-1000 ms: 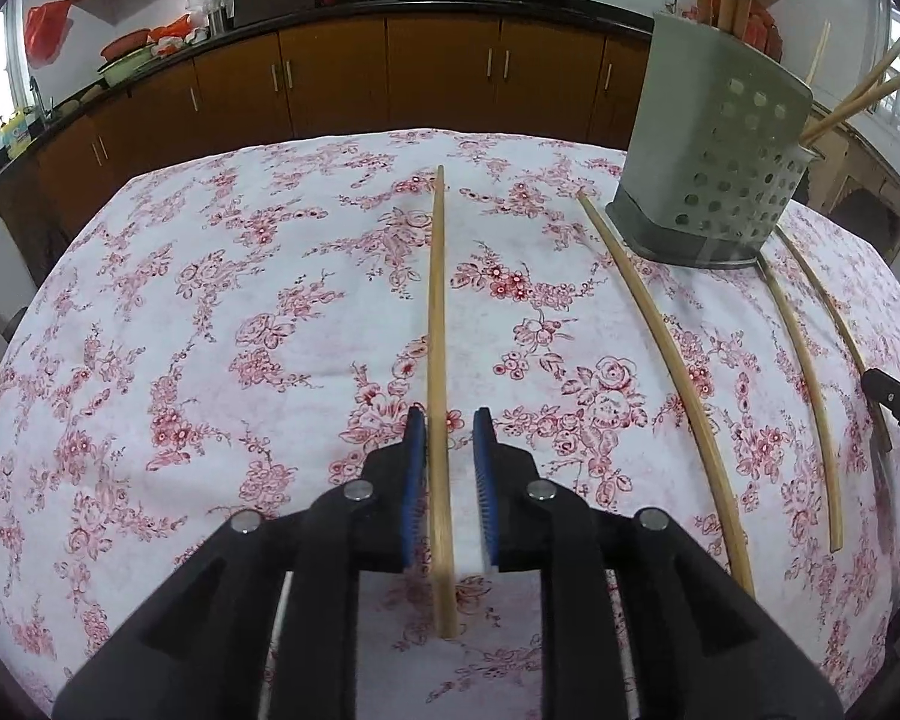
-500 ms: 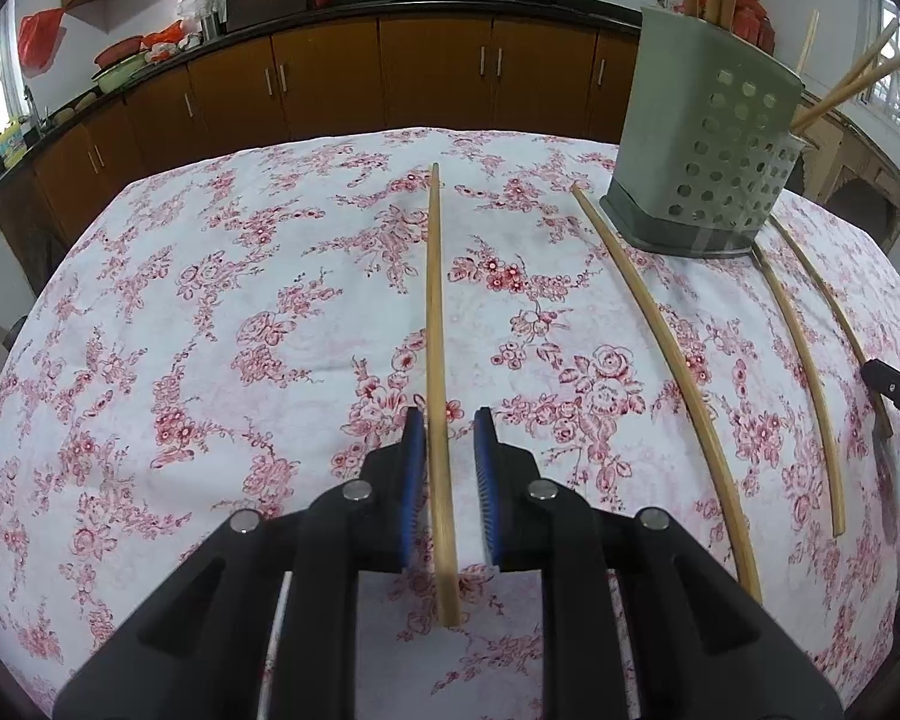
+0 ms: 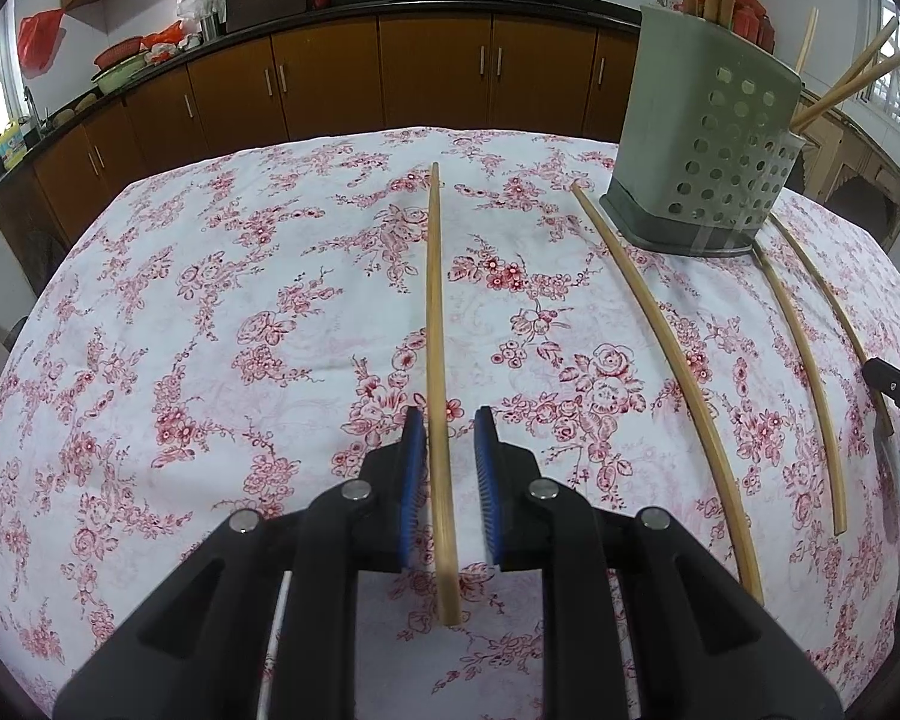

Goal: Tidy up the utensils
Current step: 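Lift the chopstick upright with the left tool while the right tool lifts its chopstick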

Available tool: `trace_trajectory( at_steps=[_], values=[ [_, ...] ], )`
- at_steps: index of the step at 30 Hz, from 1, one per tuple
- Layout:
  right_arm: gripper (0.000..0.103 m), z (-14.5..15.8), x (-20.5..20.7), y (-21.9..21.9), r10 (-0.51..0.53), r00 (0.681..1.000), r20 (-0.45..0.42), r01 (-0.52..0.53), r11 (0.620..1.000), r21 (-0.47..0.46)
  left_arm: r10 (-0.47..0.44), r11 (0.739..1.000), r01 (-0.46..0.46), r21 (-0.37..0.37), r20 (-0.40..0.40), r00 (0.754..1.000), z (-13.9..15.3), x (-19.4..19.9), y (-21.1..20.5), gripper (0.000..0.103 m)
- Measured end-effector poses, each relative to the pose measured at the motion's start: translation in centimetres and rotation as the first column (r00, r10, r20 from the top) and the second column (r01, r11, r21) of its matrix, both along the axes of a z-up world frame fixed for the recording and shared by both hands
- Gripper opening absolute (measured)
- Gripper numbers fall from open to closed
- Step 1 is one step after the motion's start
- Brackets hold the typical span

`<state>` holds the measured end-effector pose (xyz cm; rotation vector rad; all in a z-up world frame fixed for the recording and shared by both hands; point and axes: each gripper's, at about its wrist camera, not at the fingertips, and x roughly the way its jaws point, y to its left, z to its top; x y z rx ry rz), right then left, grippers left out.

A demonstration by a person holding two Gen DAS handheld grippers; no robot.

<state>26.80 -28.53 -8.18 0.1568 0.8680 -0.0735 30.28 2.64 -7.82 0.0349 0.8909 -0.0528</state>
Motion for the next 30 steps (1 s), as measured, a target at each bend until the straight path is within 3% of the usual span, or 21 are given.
trace_trajectory(
  at_steps=[6,11,15,23,30],
  values=[
    [0.008,-0.1,-0.2,-0.2,0.004,1.0,0.001,-0.004,1.0,0.011,0.003,1.0,-0.003,0.022,0.0,1.0,0.0,-0.8,0.1,0.019],
    [0.008,0.0,-0.4,-0.4,0.011,1.0,0.006,-0.011,1.0,0.024,-0.006,0.999,0.006,0.035,-0.003,1.0,0.0,-1.3,0.0,0.008],
    [0.007,1.9,-2.1,-0.7,0.008,0.997,0.074,-0.009,1.0,0.013,-0.012,1.0,0.012,0.027,-0.017,1.0,0.7,-2.2,0.3,0.008],
    [0.007,8.5,-5.3,-1.0,0.022,0.96,0.28,-0.01,0.999,-0.043,-0.061,0.998,0.056,0.04,0.155,0.986,6.9,-5.5,0.4,0.008],
    [0.007,13.1,-6.6,-1.5,0.024,0.905,0.425,-0.016,1.0,-0.023,-0.055,0.997,0.067,-0.023,0.354,0.934,13.6,-7.2,0.6,0.008]
  ],
)
